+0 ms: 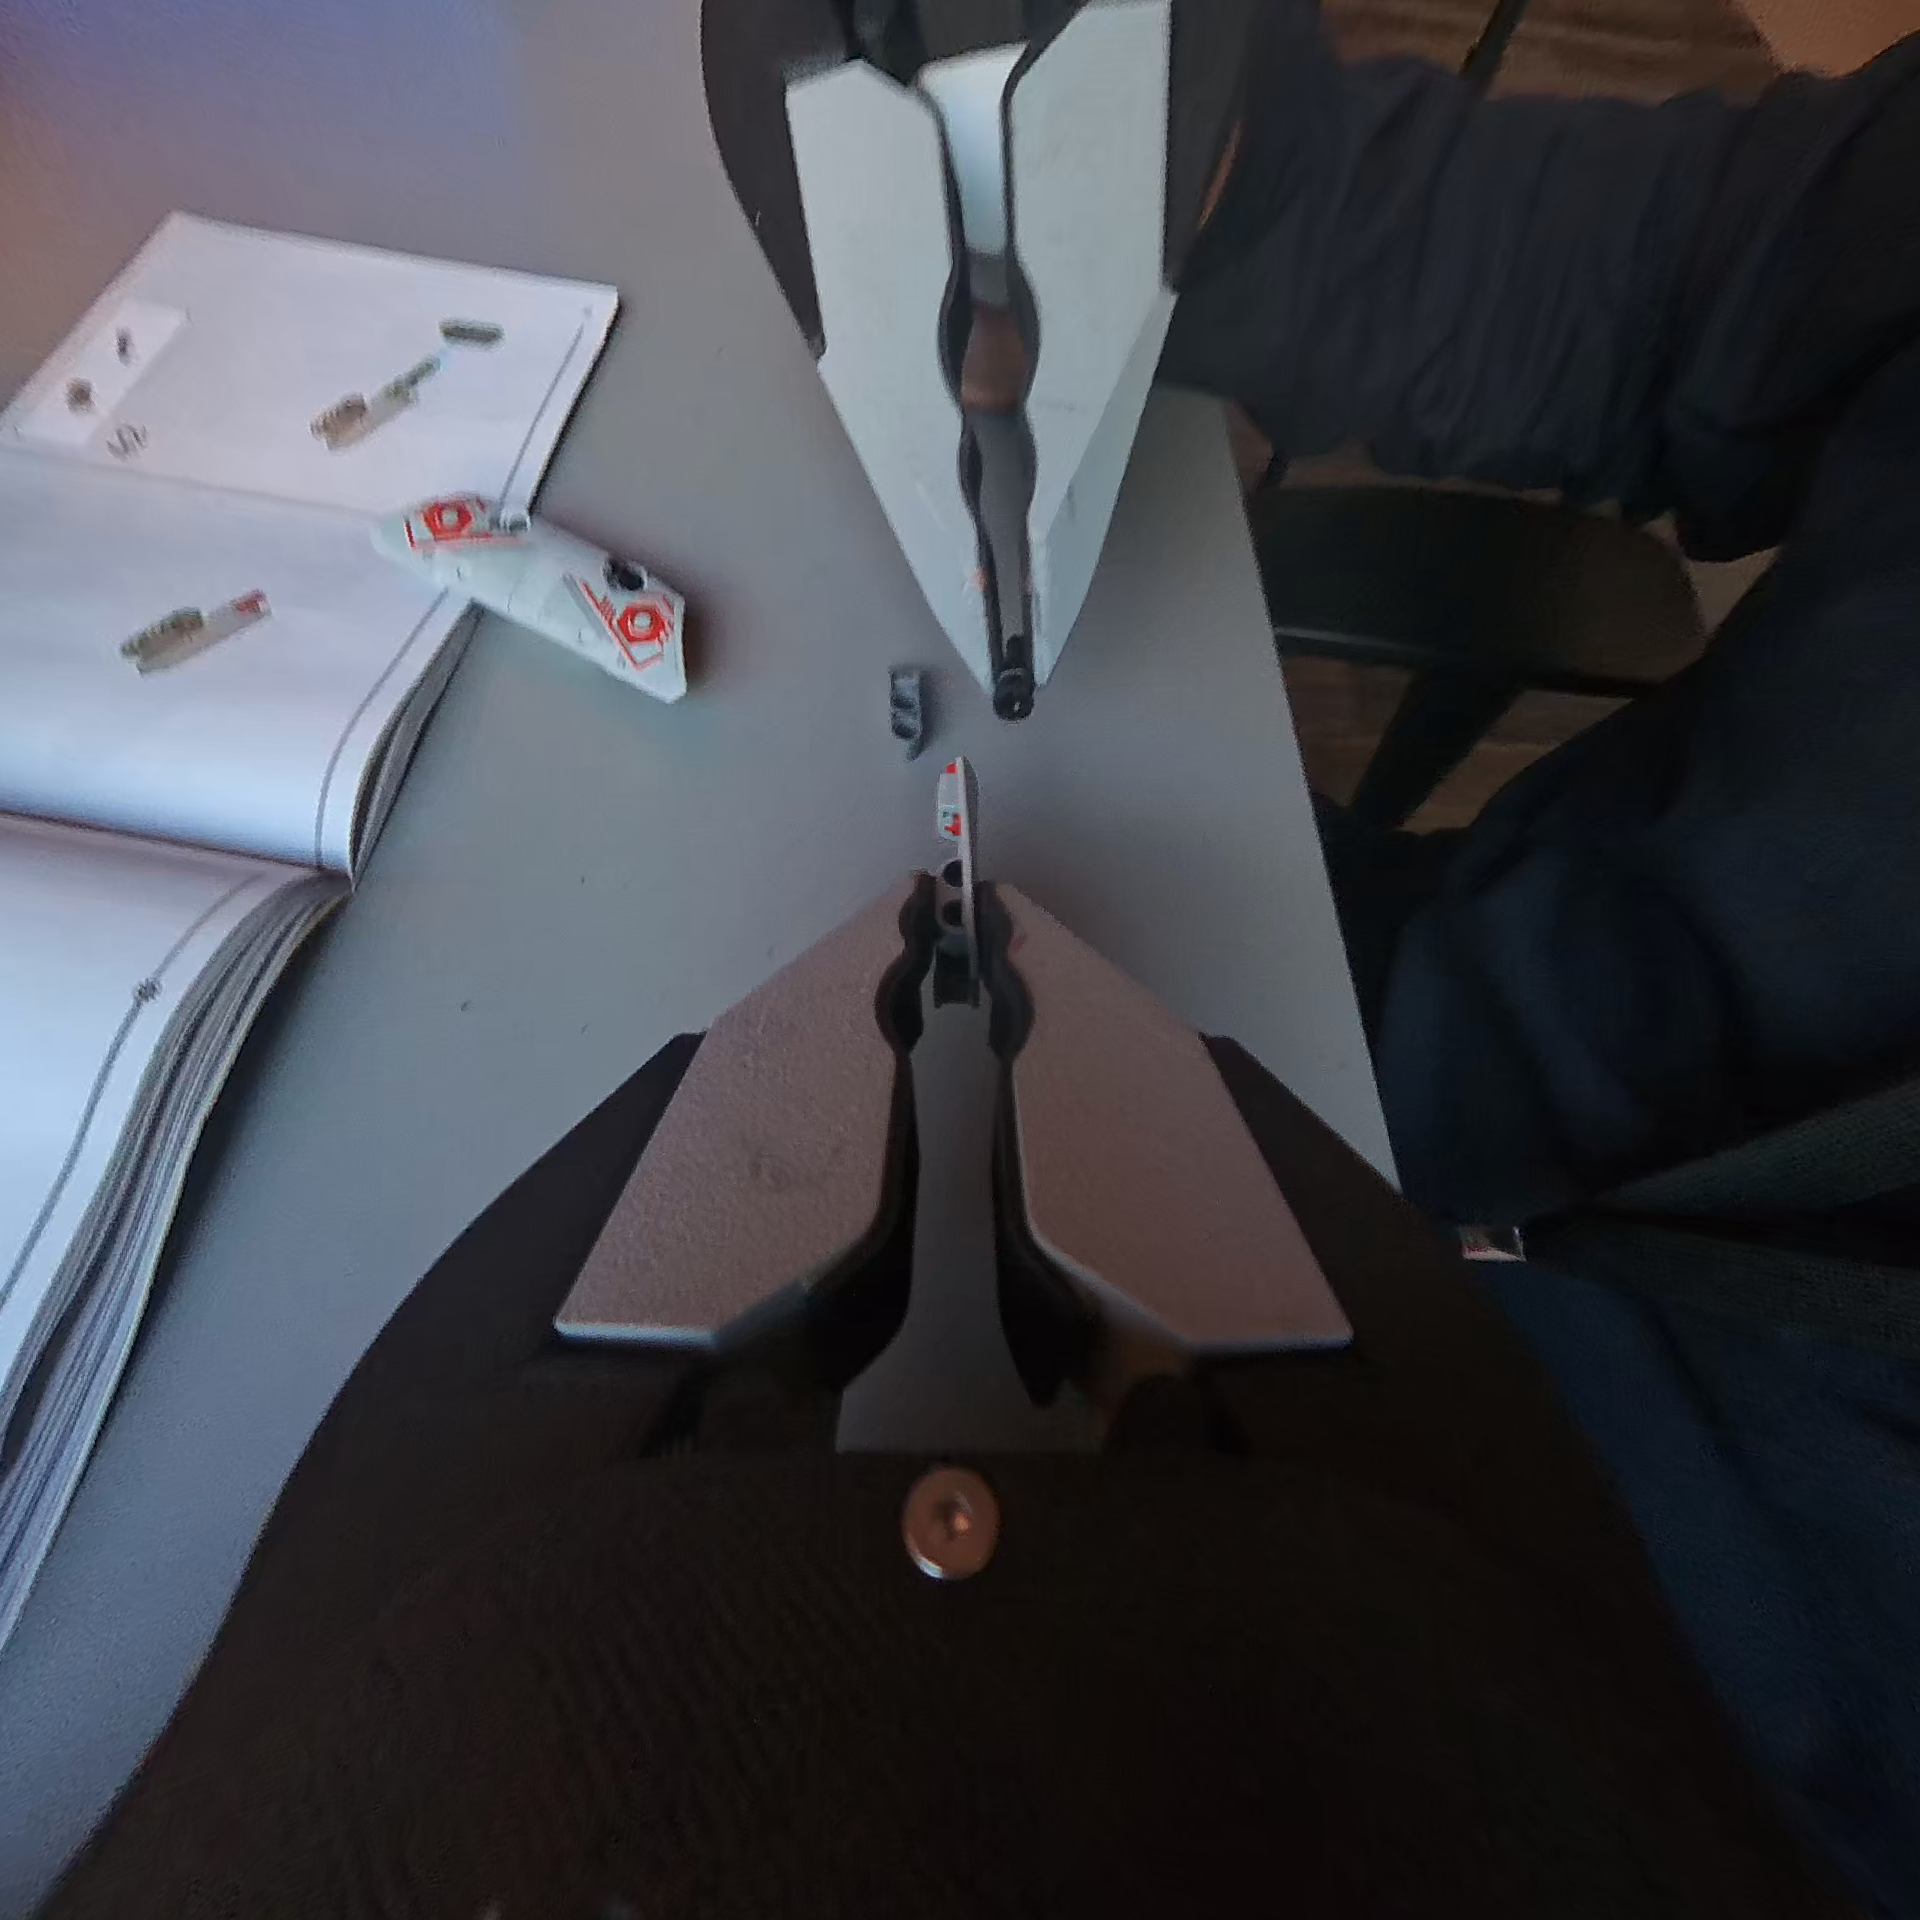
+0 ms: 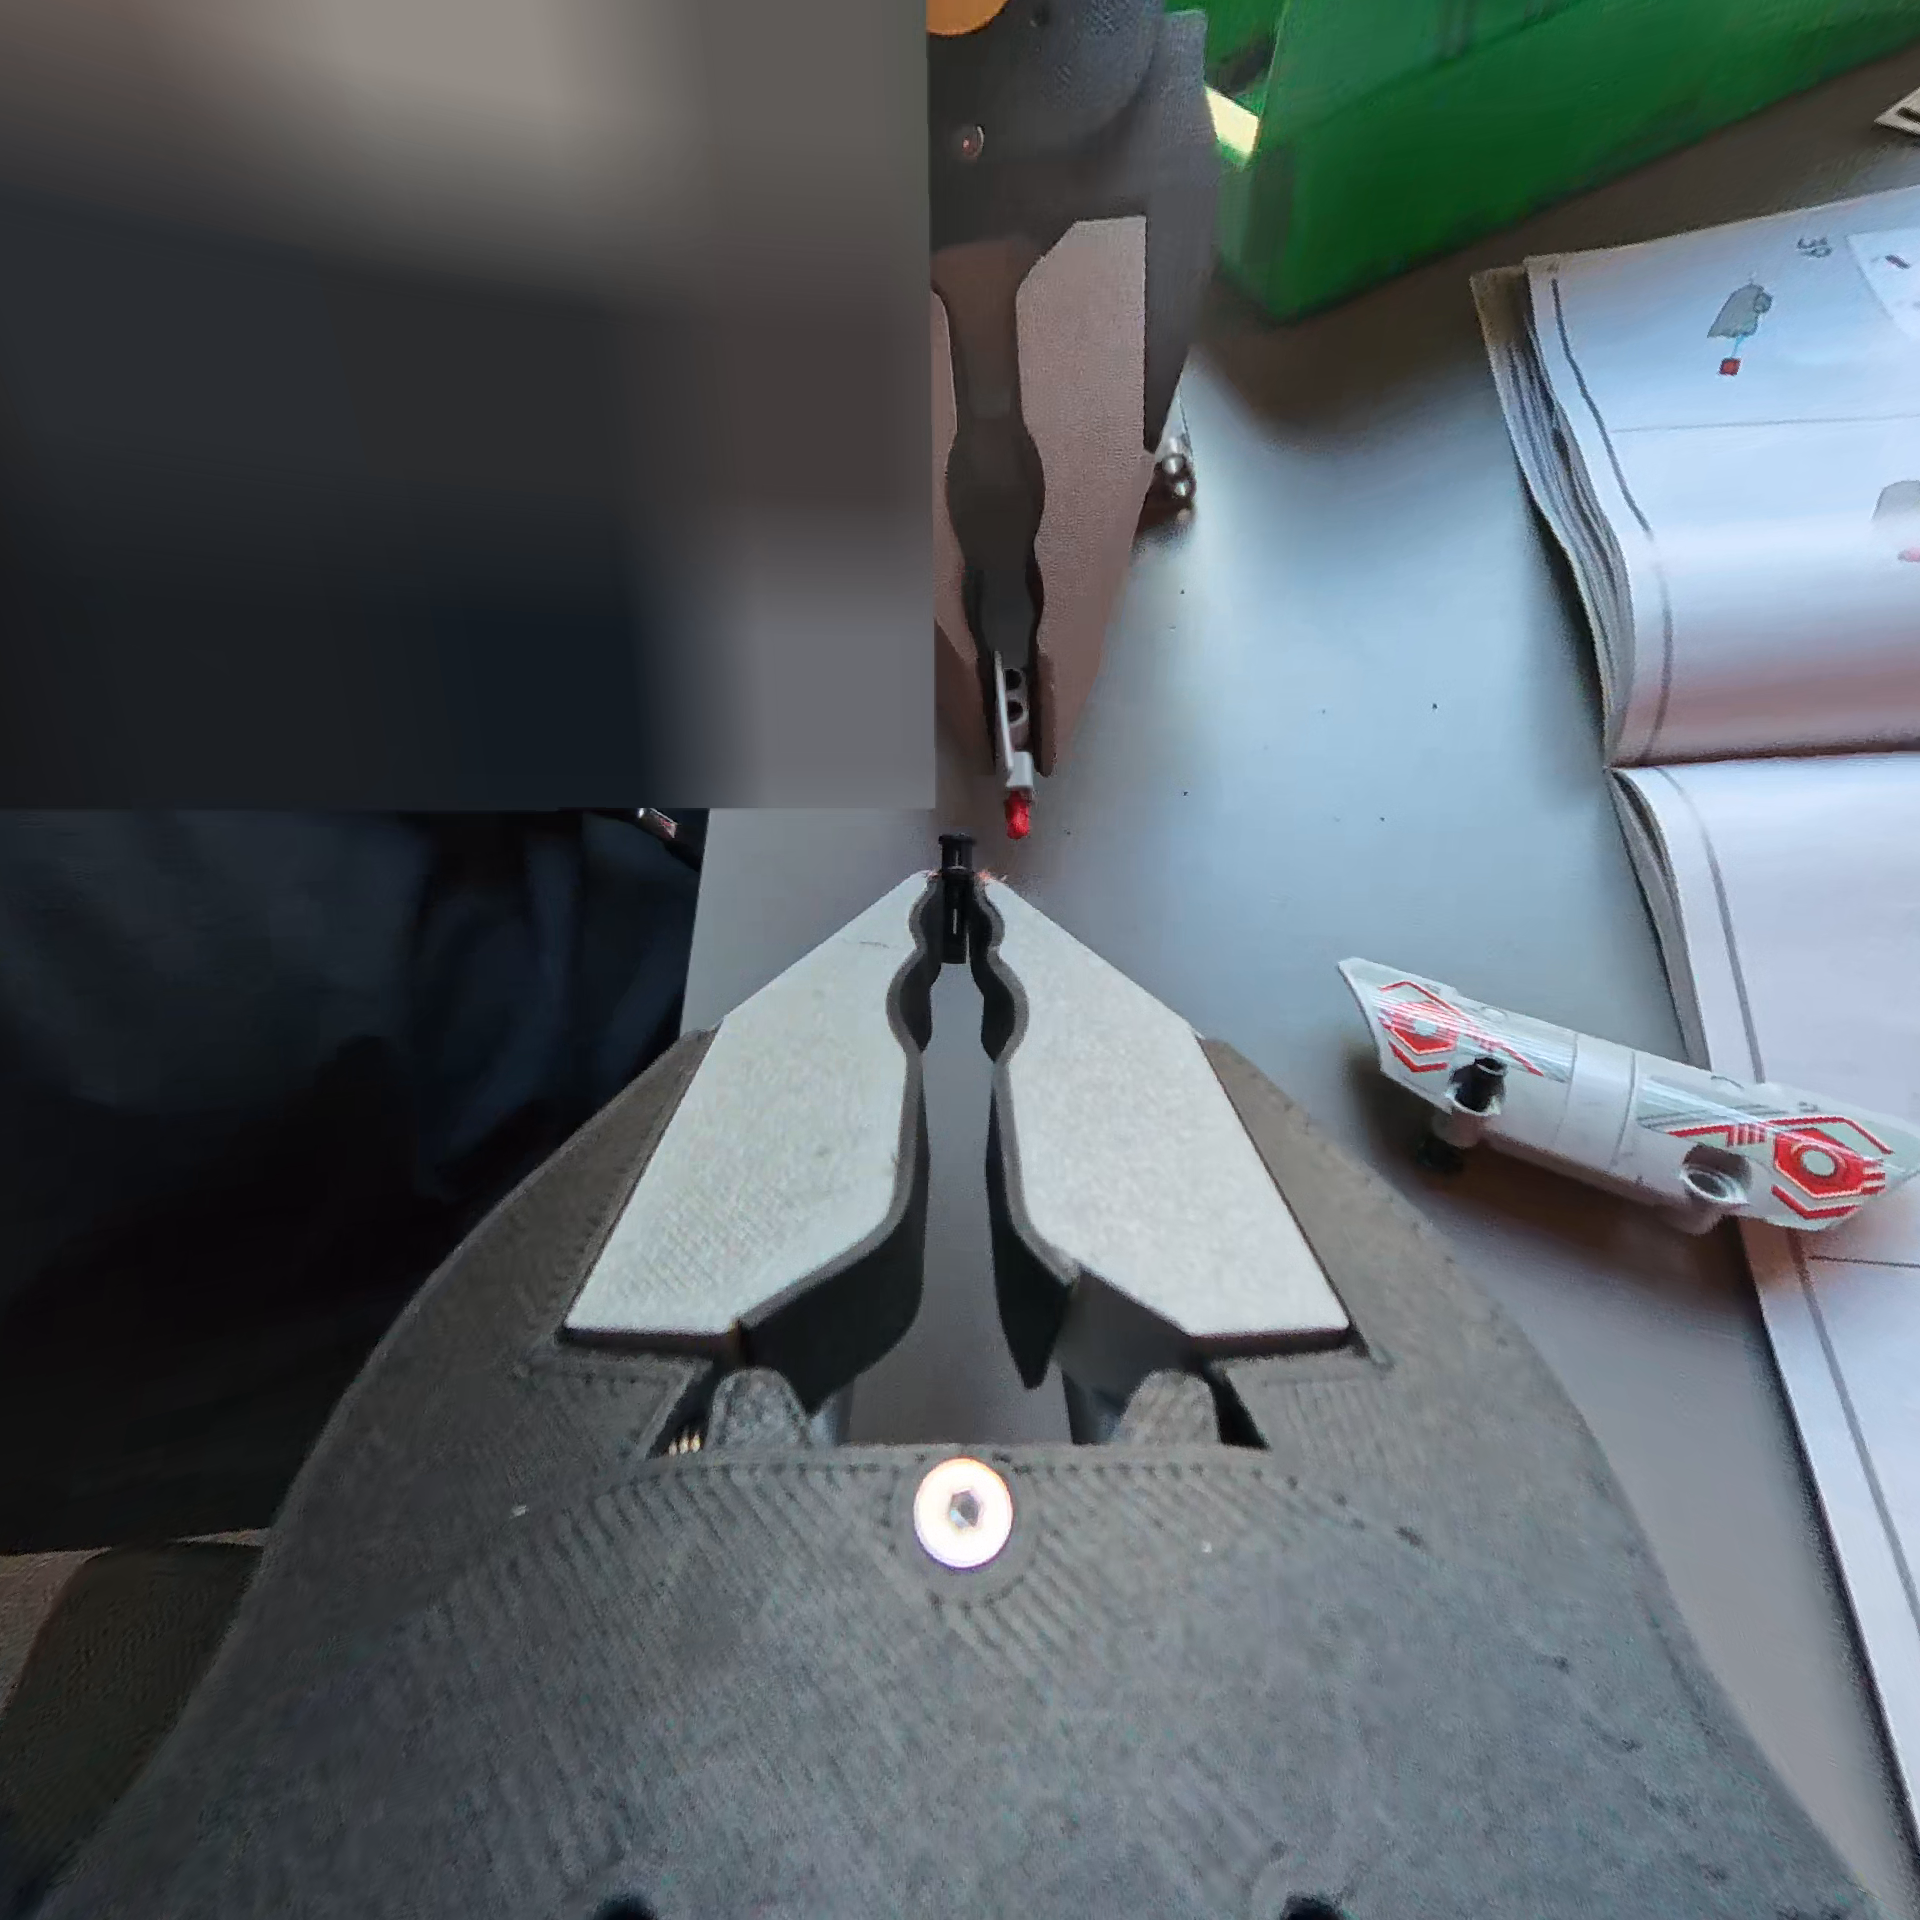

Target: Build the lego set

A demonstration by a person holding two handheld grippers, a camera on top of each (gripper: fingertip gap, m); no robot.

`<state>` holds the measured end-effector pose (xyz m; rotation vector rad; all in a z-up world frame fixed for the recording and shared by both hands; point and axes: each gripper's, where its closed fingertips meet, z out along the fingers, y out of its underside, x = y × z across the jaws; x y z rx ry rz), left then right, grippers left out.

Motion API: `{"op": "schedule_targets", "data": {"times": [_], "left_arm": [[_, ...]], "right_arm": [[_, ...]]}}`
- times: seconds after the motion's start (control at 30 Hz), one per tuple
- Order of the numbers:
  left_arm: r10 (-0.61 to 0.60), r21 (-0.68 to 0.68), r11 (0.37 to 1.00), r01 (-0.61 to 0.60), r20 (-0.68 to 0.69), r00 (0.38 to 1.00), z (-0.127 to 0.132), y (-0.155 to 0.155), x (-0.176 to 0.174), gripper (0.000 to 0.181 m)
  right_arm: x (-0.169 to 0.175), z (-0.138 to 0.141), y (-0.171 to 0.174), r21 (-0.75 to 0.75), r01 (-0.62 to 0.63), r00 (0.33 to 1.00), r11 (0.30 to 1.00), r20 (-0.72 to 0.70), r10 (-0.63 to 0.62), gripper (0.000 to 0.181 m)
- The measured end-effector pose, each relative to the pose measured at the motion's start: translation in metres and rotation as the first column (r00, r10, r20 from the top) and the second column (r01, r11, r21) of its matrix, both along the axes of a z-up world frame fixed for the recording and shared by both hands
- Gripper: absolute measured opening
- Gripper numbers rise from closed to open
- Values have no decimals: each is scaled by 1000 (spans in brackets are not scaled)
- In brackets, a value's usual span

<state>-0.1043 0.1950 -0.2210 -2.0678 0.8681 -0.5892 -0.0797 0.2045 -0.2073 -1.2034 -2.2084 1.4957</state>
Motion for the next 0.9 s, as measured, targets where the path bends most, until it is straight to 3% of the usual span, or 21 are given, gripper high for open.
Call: {"op": "schedule_targets", "data": {"times": [0.1, 0.3, 0.63, 0.9], "left_arm": [[-14, 72, 997, 14, -6, 1000, 7, 0, 3, 4], [-30, 62, 998, 29, 8, 1000, 9, -2, 7, 4], [-51, 105, 993, 50, 7, 999, 16, -5, 10, 4], [-49, 103, 994, 48, 4, 999, 16, -6, 10, 4]], "right_arm": [[1, 3, -2, -25, -11, 1000, 1000, -4, 11, 1], [4, 15, -7, -58, -38, 997, 998, -69, 34, 1], [3, 16, -8, -101, -48, 998, 994, -44, 44, 1], [0, 11, -4, -51, -17, 999, 999, -40, 15, 1]]}}
